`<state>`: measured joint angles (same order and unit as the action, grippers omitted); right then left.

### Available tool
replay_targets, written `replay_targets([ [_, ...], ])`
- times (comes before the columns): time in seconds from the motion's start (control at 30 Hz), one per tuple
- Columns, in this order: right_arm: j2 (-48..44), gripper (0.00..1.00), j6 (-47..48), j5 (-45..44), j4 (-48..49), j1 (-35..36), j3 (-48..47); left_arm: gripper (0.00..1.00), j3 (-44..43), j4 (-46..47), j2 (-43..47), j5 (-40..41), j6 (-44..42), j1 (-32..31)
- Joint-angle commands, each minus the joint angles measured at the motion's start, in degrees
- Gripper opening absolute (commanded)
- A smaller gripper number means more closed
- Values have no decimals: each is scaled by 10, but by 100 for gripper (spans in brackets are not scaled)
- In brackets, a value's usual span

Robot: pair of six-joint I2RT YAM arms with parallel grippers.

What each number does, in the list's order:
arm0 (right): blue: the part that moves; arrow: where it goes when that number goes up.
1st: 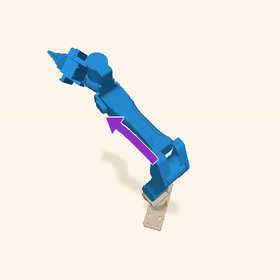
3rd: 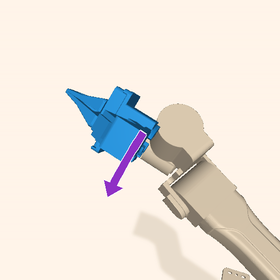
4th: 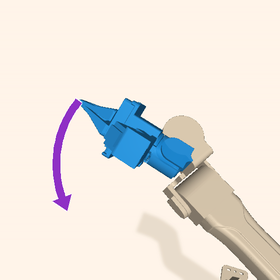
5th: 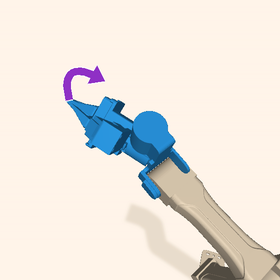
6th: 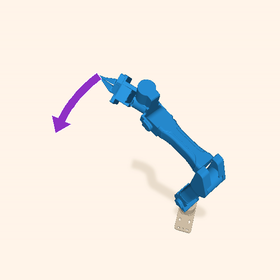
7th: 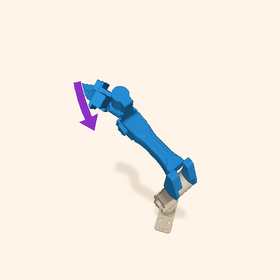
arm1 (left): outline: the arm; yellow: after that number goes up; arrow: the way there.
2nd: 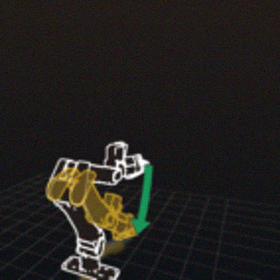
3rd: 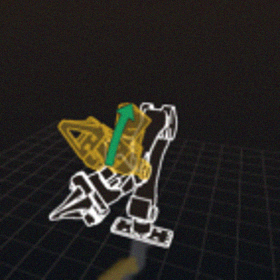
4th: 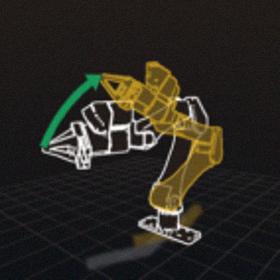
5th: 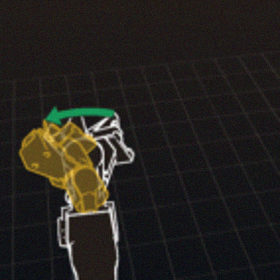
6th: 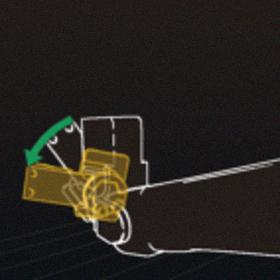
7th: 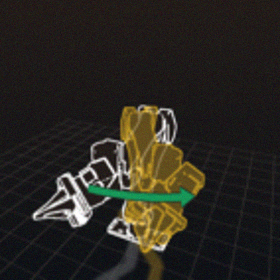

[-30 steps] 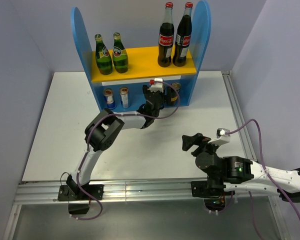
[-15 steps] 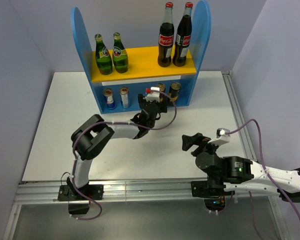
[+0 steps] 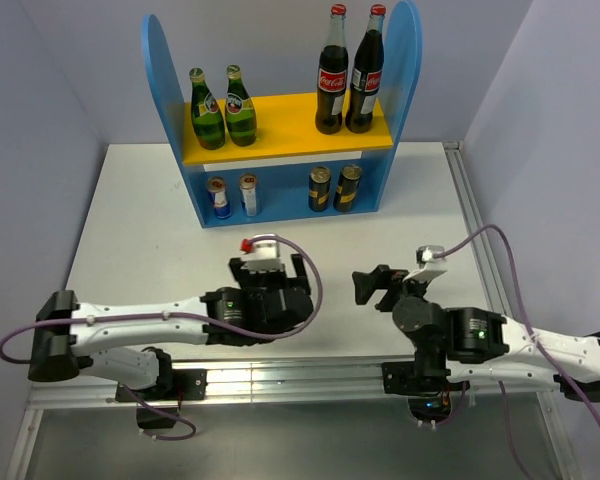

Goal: Place and organize the beverage onto the shelf

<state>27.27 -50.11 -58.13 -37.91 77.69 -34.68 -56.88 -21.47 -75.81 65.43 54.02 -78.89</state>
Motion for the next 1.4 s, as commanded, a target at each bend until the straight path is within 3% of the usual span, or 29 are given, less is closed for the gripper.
replay_targets([
  [0.0,2,100,61,-16,-6,5,-119,99,-102,-470,30,87,343,-45],
  [0.03,2,100,96,-16,-5,4,-141,99,-125,-570,35,90,392,-56],
  [0.07,5,100,111,-13,-3,5,-183,99,-143,-568,43,83,331,-66],
  [0.17,13,100,165,9,-6,4,-256,99,-204,-570,74,65,258,-81],
  [0.33,30,100,214,34,-30,5,-333,99,-272,-553,131,94,182,-93],
  [0.5,44,100,214,32,-75,4,-384,99,-304,-423,180,127,-5,-93],
  [0.77,37,100,214,21,-91,4,-396,99,-244,-186,288,142,-244,-93],
  [0.93,44,100,225,16,-80,4,-394,99,-209,-118,319,150,-300,-93],
  [1.37,60,100,240,10,-46,4,-388,99,-215,-162,318,162,-280,-94],
])
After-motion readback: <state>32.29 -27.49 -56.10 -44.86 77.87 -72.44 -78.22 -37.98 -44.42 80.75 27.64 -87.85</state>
